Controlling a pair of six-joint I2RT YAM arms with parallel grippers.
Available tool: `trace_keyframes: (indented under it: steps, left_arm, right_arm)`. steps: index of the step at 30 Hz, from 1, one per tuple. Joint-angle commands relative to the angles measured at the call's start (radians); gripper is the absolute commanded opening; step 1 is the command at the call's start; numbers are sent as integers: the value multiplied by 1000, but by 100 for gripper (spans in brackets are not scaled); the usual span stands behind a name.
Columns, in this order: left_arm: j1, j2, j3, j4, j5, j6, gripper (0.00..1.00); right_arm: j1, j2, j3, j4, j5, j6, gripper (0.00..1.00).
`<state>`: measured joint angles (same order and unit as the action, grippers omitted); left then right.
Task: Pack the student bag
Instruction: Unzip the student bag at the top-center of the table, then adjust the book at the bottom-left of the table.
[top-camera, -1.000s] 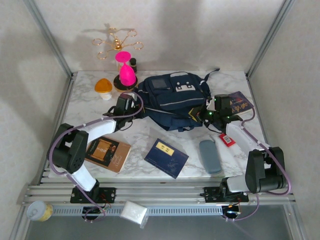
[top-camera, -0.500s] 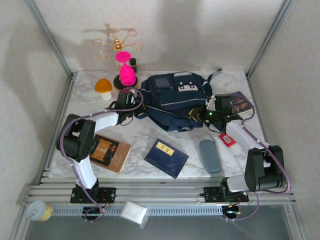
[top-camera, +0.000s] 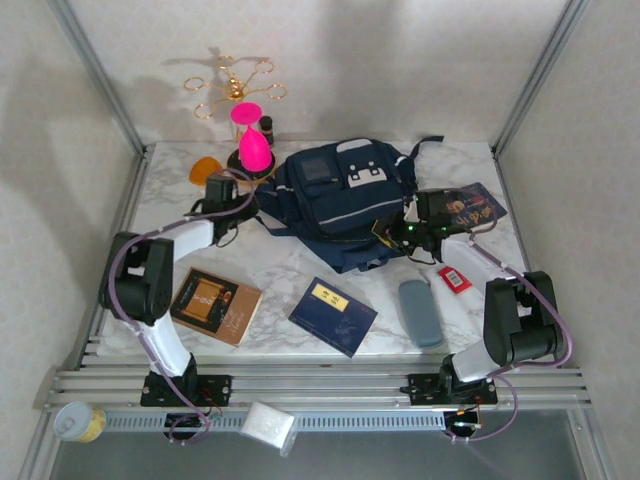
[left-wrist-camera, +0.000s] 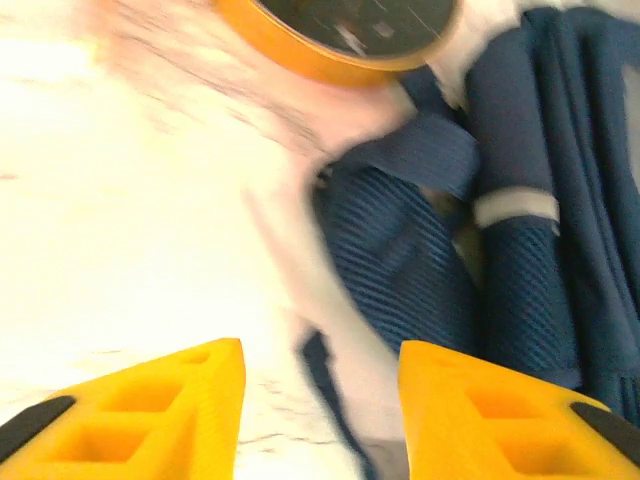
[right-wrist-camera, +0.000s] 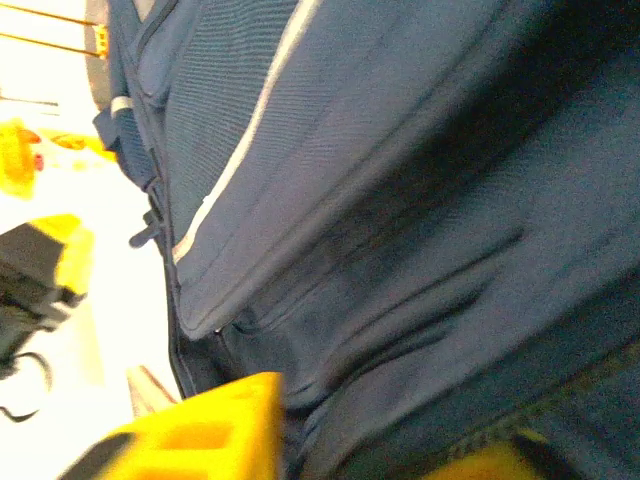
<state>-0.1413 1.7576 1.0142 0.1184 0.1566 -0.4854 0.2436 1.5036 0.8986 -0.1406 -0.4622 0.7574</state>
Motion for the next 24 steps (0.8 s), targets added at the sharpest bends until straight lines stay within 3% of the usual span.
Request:
trace_keyframes:
  steps: [1,5,8,12,16,24]
  left_arm:
    - [-12,-142,-78,-36,-48,-29,47]
    - [-25,-273,-187,-39,-17,-71,50]
    - [-42,-365,-270,-36,35,-113,52]
    - [-85,-492,-344,-108,15,-164,56]
    - [-154,-610,-383,-236,-48,-200,63]
    - [-219,-861,-472,-518,-162,-332,71]
  right_arm:
    - [3,-29,21,22,35,-13,47]
    - [39,-18,55,-50,33,-73,62]
    - [43,-45,56,-130,101,-113,70]
    - [64,-101,51,-205,164,-149,83]
    - [174,-108,75,-285,281,-197,92]
    - [411,-36,114,-196,298,-211,97]
